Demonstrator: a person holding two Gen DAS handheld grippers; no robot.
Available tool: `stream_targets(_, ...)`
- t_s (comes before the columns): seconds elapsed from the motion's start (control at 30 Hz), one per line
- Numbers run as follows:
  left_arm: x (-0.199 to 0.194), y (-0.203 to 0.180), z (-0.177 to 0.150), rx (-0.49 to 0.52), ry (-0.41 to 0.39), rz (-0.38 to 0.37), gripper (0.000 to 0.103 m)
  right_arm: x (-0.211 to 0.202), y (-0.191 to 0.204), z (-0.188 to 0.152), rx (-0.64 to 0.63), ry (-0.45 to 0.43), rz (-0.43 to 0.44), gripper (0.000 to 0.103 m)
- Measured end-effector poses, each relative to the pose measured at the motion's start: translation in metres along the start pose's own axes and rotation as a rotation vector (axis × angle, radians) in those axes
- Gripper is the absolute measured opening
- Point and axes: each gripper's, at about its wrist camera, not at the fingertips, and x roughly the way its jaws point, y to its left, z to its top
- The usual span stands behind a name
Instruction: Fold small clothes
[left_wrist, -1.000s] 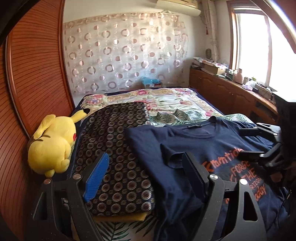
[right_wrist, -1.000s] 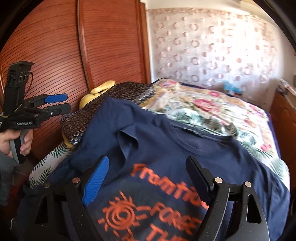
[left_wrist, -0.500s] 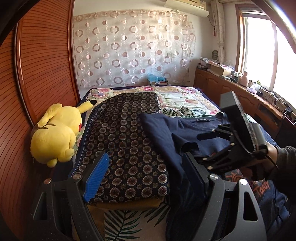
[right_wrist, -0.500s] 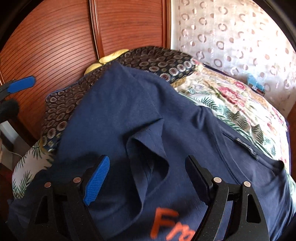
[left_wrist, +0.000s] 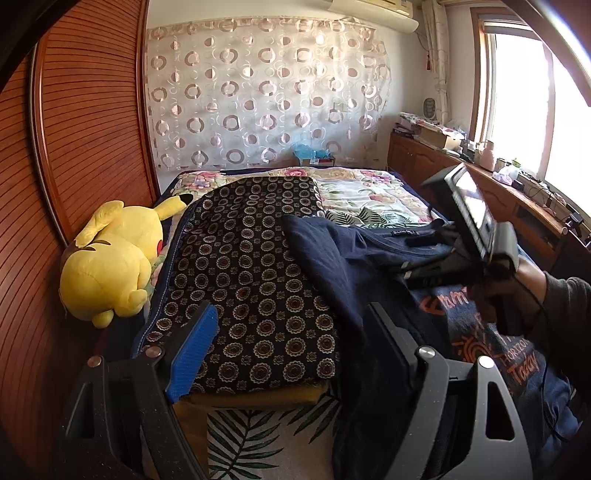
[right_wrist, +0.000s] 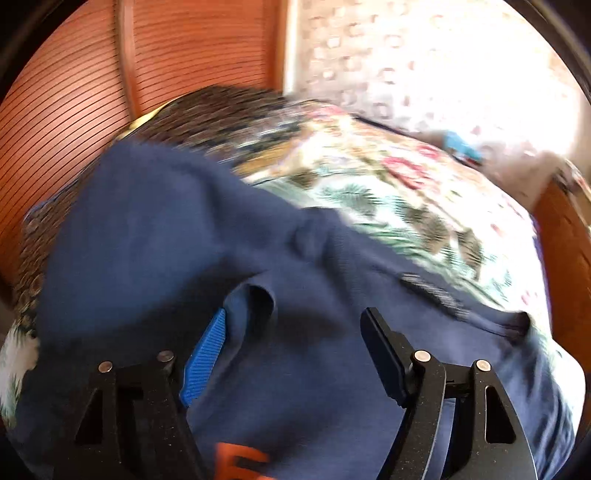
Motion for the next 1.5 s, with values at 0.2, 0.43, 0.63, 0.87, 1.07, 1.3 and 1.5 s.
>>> stream_targets(0.2, 0.005, -0.013, -0.001, 0.009, 0.016, -0.018, 0.082, -0.022, -0.021, -0.01, 0.054, -0.068, 0.026, 0.076)
stream_targets(0.43, 0.013, -0.039, 0.0, 0.036, 0.031, -0.053, 0.082, -0.076, -0.044, -0.055, 0.076, -0.15, 0.065, 0.076)
stream_targets(0.63, 0.027, -0.066, -0.001, 0.061, 0.056, -0.096, 0.082, -0.115, -0.065, -0.104, 0.098, -0.182, 0.009, 0.076)
stream_targets(0.87, 0.05, -0.1, -0.009, 0.1, 0.115, -0.148, 0.082, -0.144, -0.094, -0.172, 0.158, -0.183, -0.094, 0.076)
stream_targets(1.07, 0.072, -0.118, -0.021, 0.147, 0.194, -0.176, 0.082, -0.163, -0.123, -0.232, 0.252, -0.145, -0.185, 0.076)
stream_targets(1.3, 0.09, -0.122, -0.028, 0.146, 0.263, -0.174, 0.082, -0.171, -0.166, -0.285, 0.371, -0.085, -0.298, 0.076)
stream_targets(1.5, 0.094, -0.13, -0.032, 0.183, 0.274, -0.155, 0.086, -0.167, -0.183, -0.306, 0.448, -0.037, -0.304, 0.076)
